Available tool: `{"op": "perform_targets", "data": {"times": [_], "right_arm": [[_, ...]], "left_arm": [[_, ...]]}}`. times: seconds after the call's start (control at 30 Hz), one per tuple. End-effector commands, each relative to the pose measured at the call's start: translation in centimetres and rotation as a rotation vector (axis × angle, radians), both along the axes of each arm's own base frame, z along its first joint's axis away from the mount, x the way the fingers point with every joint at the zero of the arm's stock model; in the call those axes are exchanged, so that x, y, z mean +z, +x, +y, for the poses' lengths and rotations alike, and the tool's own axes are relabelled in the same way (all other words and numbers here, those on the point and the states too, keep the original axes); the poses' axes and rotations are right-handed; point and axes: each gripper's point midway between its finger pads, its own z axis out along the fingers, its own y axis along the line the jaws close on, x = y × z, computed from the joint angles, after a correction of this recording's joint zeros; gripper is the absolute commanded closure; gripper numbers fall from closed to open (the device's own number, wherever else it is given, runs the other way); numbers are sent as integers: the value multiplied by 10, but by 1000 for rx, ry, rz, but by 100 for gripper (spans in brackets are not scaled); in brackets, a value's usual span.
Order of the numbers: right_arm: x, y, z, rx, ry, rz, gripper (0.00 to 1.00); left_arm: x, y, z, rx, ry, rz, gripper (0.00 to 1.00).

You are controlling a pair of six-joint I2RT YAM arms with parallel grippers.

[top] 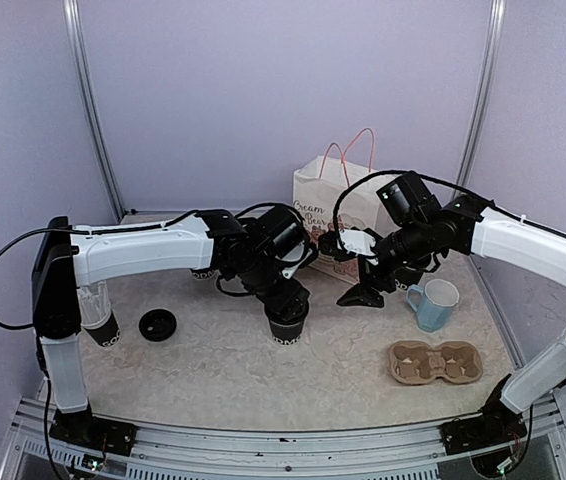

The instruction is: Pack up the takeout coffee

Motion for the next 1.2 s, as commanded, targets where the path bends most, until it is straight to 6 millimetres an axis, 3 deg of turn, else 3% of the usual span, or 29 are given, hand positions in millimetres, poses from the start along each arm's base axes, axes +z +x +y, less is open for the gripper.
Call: {"op": "perform_targets", "data": {"times": [0.0,0.17,0.27,0.4,0.5,0.63,0.83,0.9,0.93,1.0,1.17], "right_arm": [[2,3,-1,-10,1,1,3],[3,3,0,-8,6,2,3],[3,3,0,-6,9,4,3],[4,4,1,-6,9,6,3],[7,2,0,-6,12,3,3],[9,2,-1,-9,13,-3,3],[20,-2,0,5,36,-1,2],[33,0,2,10,56,-13,1],[42,1,2,10,69,-19,1],[65,8,-1,2,114,-31,1],[145,45,-32,-86,274,-105,1]], "left_arm": [[9,16,39,84,66,-26,29],[27,50,95,234,48,-51,29],[39,71,118,306,2,-69,29],[43,94,133,368,-37,-74,29],[26,113,146,411,0,-66,29],[16,124,146,416,-9,-66,27],[13,126,147,423,7,-67,14],[14,125,148,425,13,-70,11],[17,125,148,425,12,-71,3],[30,123,143,416,0,-90,1],[94,110,116,343,-48,-221,1]]}}
